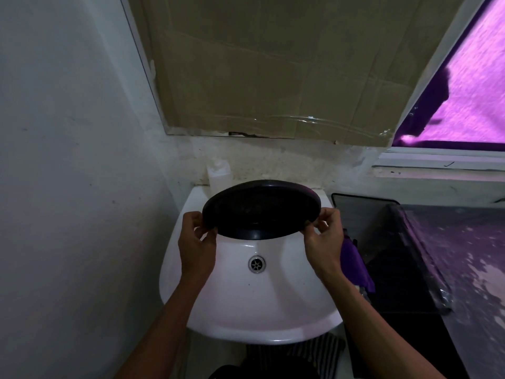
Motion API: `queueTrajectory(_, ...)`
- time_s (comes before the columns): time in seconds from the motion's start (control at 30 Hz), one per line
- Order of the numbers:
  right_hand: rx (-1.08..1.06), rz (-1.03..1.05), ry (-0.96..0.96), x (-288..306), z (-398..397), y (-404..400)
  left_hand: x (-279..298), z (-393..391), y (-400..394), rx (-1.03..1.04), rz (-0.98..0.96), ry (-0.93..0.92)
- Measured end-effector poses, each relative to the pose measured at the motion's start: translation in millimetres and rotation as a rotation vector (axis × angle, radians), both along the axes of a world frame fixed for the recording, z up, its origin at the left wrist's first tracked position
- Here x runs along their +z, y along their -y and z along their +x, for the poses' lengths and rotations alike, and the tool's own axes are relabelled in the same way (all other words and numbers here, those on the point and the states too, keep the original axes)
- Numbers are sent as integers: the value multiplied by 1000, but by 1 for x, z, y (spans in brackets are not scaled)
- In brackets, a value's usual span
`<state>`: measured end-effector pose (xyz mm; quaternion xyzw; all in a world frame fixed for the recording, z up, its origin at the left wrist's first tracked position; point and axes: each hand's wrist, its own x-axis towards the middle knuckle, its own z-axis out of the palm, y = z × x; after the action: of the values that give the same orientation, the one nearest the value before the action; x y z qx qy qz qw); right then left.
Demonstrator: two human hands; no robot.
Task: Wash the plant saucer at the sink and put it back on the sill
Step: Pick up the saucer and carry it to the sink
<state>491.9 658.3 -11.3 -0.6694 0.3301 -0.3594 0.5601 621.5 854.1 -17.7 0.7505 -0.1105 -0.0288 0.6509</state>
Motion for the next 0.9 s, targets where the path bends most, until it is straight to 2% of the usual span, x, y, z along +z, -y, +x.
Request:
queueTrajectory(0.2,131,-35,-154,-16,13,-12,-25,4,-19,141,-3,-166)
queueTrajectory(0.37,289,-75,-299,-37,25,-31,-48,0,-46,271,104,-264)
queueTrajectory(0.5,376,-38,-440,-60,28,-41,-60,-6,-66,234,310,-308)
queueTrajectory(0.67,440,-49,-564,-88,24,-44,-72,-16,-73,146,474,-240)
queueTrajectory(0.77,432,94,-634,-106,18,-39,-83,-21,-71,75,533,-273)
queueTrajectory(0.9,318,361,-720,-132,6,-27,-98,-19,-56,-79,617,-341)
